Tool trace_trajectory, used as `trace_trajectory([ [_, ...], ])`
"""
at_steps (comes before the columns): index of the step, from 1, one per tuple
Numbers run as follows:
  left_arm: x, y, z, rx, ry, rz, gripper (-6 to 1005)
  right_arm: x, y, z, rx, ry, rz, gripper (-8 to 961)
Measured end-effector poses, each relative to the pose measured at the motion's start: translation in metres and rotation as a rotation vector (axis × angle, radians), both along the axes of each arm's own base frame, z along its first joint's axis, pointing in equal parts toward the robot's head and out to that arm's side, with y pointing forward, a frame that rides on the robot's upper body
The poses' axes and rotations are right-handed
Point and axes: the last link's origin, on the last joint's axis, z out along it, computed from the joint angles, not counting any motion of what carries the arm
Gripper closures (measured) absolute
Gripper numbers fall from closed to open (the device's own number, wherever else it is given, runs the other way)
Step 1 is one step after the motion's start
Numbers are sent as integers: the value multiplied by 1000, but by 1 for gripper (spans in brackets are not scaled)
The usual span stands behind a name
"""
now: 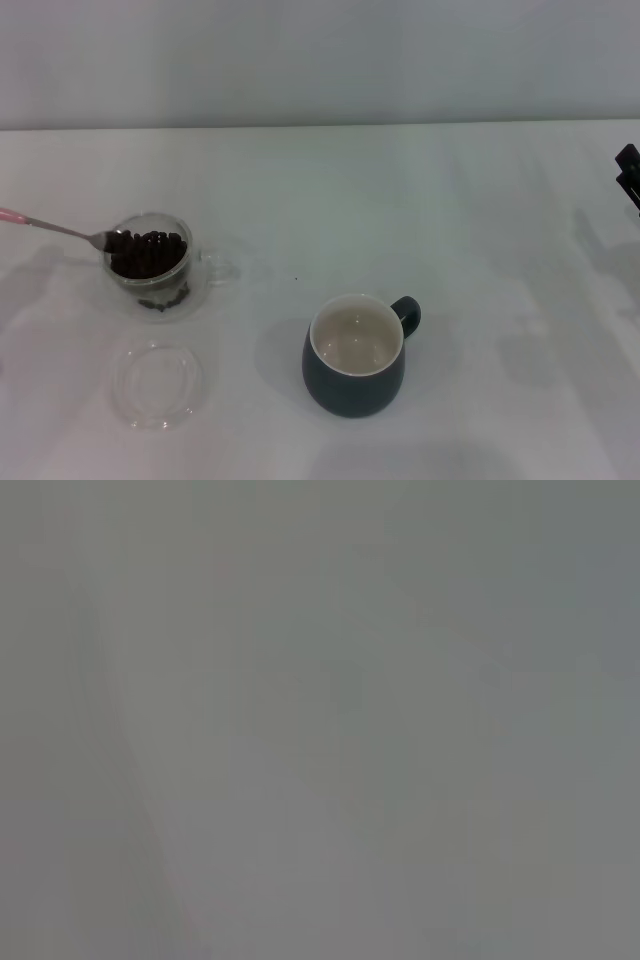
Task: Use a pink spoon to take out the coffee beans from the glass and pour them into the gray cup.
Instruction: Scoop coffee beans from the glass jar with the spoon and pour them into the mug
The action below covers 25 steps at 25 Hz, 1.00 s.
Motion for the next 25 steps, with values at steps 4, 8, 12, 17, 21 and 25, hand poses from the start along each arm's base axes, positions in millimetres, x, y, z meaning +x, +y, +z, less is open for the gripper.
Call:
trace_trajectory([
  [4, -2, -5, 3, 29, -38, 9, 861, 0, 0, 0, -2, -1, 0, 108],
  [8, -1, -8, 2, 28, -57, -3, 861, 0, -1, 0, -2, 0, 0, 108],
  [12, 4, -7, -2, 21, -82, -19, 860, 0, 0, 0, -1, 0, 2, 108],
  [17, 16, -4, -14, 5, -122, -45, 860, -3, 1, 1, 5, 1, 15, 108],
  [21, 26, 0, -25, -10, -143, -67, 860, -3, 2, 1, 8, 1, 17, 108],
  [25, 41, 6, -33, -51, -144, -123, 861, -4, 3, 2, 11, -2, 20, 108],
])
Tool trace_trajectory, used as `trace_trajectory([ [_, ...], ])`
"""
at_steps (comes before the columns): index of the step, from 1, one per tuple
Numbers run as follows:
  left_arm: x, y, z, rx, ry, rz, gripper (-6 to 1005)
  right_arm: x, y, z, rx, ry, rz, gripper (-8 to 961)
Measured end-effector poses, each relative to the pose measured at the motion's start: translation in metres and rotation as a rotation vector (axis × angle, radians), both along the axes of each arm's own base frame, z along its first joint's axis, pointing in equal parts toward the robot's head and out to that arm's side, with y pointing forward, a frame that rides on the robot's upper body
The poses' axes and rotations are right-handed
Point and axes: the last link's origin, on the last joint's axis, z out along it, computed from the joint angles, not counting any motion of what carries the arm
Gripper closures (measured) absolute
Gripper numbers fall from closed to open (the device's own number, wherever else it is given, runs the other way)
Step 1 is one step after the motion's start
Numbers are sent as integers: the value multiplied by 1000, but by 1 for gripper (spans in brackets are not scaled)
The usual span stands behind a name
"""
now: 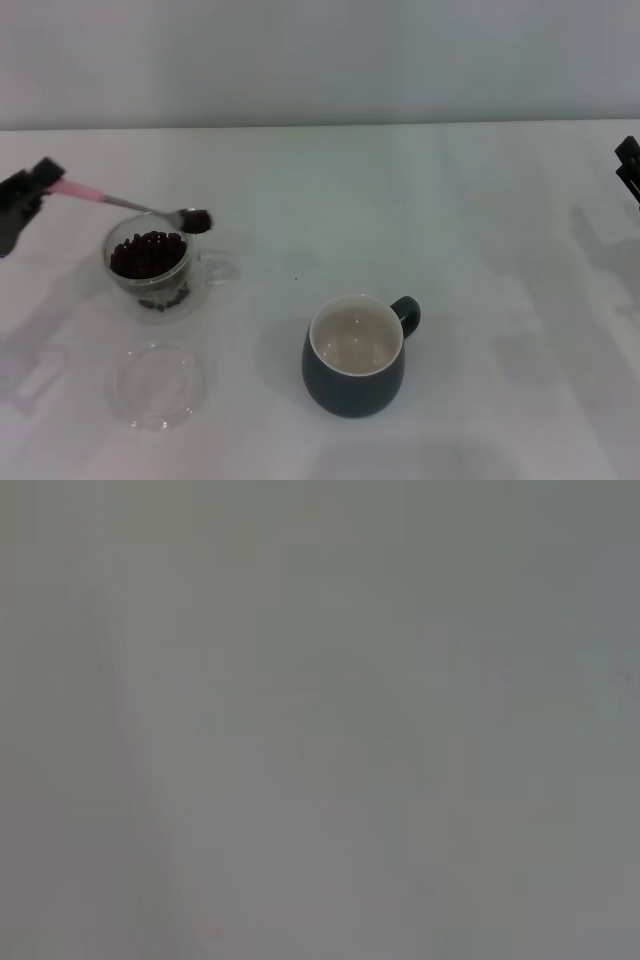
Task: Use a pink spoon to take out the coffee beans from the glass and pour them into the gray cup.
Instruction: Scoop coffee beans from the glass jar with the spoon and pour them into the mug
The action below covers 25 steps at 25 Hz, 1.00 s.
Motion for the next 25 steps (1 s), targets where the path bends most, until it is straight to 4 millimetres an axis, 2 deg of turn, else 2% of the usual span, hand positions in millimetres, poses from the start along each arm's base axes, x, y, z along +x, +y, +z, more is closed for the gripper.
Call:
trace_trajectory([
  [12, 45, 9, -32, -171, 31, -196, 860, -4, 0, 1, 11, 4, 25, 108],
  [20, 61, 9, -47, -238, 120, -312, 861, -8, 0, -1, 10, 16, 41, 108],
  [25, 72, 16, -52, -240, 215, -388, 861, -10, -1, -4, 2, 26, 44, 108],
])
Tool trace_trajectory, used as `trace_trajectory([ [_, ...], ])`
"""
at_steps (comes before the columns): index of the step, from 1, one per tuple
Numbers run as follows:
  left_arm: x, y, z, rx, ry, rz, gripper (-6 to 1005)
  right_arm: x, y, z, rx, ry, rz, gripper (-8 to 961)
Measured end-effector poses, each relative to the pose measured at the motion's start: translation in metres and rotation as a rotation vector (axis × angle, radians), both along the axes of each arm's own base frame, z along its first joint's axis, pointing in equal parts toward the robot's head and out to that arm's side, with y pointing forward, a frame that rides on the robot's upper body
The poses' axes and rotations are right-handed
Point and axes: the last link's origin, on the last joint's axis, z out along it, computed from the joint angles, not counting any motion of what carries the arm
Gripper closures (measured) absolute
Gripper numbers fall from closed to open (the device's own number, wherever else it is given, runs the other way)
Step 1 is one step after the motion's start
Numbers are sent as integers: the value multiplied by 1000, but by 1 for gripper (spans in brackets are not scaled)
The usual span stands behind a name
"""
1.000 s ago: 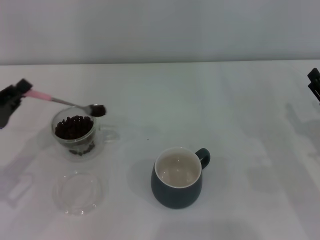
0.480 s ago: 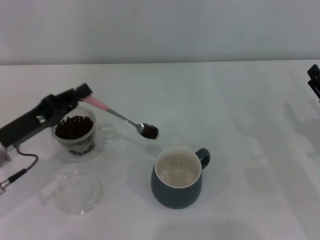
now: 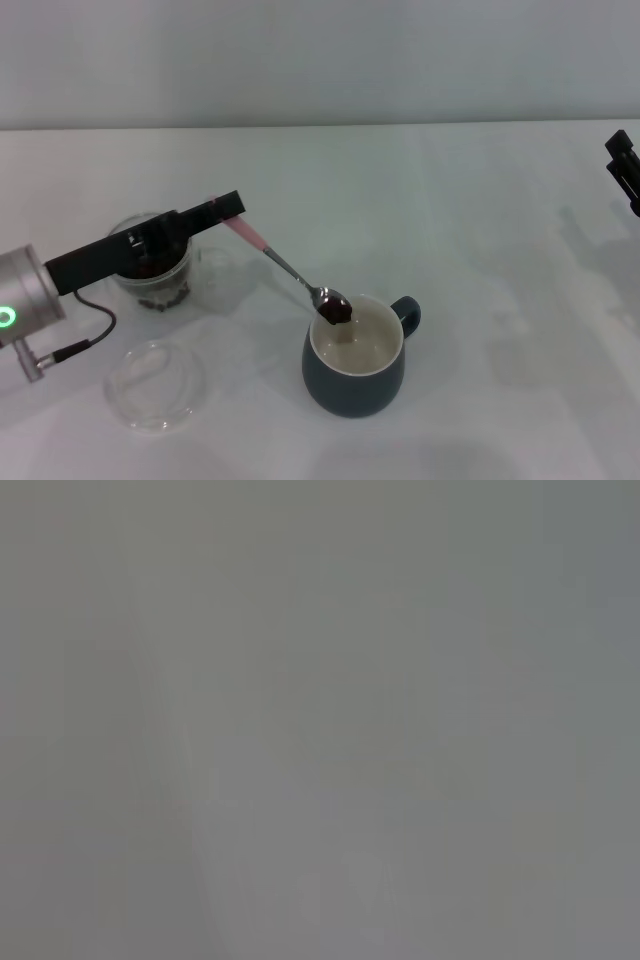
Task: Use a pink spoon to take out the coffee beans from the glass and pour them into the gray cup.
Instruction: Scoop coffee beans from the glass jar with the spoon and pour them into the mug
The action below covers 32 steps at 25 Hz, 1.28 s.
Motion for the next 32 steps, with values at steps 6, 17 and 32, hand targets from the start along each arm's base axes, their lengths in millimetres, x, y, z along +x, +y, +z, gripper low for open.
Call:
trace_trajectory([
  [6, 15, 8, -8, -2, 59, -85, 861, 0, -3, -3, -10, 8, -1, 108],
  [17, 43, 21, -27, -4, 212, -283, 861, -1, -4, -5, -16, 10, 3, 108],
  [32, 50, 23, -20, 54, 217, -331, 860, 0, -3, -4, -8, 13, -1, 108],
])
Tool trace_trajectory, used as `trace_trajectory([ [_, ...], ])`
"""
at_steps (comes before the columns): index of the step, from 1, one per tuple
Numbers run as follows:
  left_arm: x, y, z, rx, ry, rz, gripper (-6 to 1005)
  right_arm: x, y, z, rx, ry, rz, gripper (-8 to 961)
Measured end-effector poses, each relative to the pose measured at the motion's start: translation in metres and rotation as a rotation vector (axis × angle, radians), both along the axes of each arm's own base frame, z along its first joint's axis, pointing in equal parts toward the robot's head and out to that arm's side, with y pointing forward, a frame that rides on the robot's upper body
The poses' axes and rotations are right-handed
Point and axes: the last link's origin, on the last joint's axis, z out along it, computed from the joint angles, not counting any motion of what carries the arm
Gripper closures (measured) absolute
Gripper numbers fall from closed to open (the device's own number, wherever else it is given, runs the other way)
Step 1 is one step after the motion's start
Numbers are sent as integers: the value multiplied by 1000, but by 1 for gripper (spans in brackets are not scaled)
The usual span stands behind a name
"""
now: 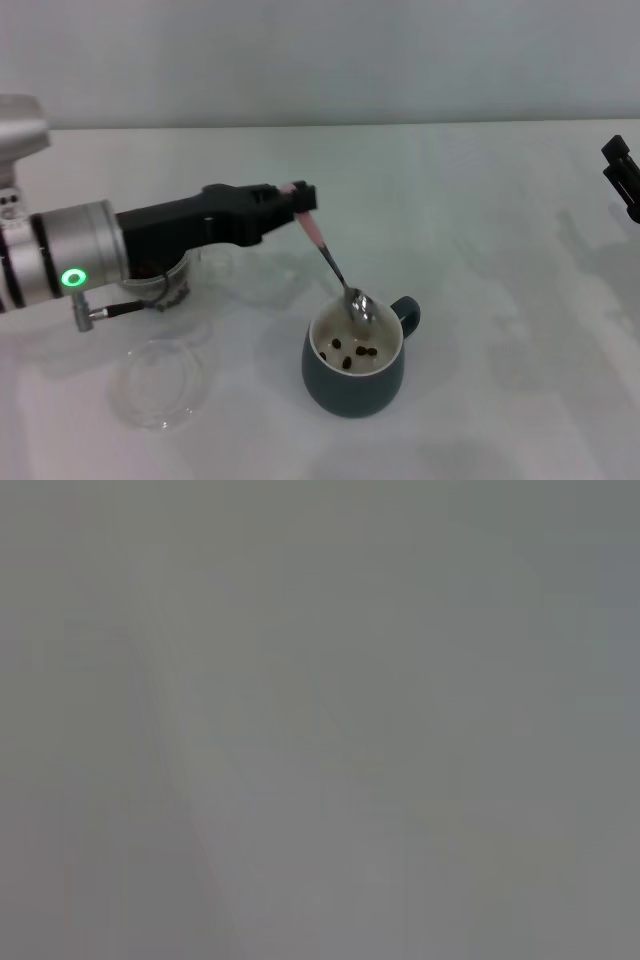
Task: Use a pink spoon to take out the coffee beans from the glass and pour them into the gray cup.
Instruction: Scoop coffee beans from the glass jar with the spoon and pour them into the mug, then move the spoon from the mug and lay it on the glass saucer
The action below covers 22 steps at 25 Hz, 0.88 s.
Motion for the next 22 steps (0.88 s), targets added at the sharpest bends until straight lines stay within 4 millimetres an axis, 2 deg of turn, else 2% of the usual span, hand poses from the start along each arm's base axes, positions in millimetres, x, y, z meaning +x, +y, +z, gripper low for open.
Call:
trace_trajectory([
  [6, -15, -4, 13, 28, -78, 91, 860, -1, 0, 0, 0, 8, 3, 108],
  [15, -27, -21, 35, 28, -222, 127, 860, -5, 0, -2, -3, 13, 24, 108],
  [17, -40, -29, 48, 65, -285, 164, 859, -6, 0, -2, -2, 14, 26, 108],
  [18, -54, -38, 61, 109, -342, 204, 858, -6, 1, -2, -2, 14, 28, 108],
  [19, -54, -38, 61, 109, -342, 204, 858, -6, 1, -2, -1, 15, 30, 108],
  [20, -71, -52, 76, 172, -406, 250, 857, -7, 1, -2, 0, 16, 32, 108],
  [21, -71, -52, 76, 172, -406, 250, 856, -7, 1, -2, 1, 17, 33, 108],
  [22, -84, -62, 85, 220, -438, 287, 856, -7, 1, -1, 1, 17, 33, 108],
])
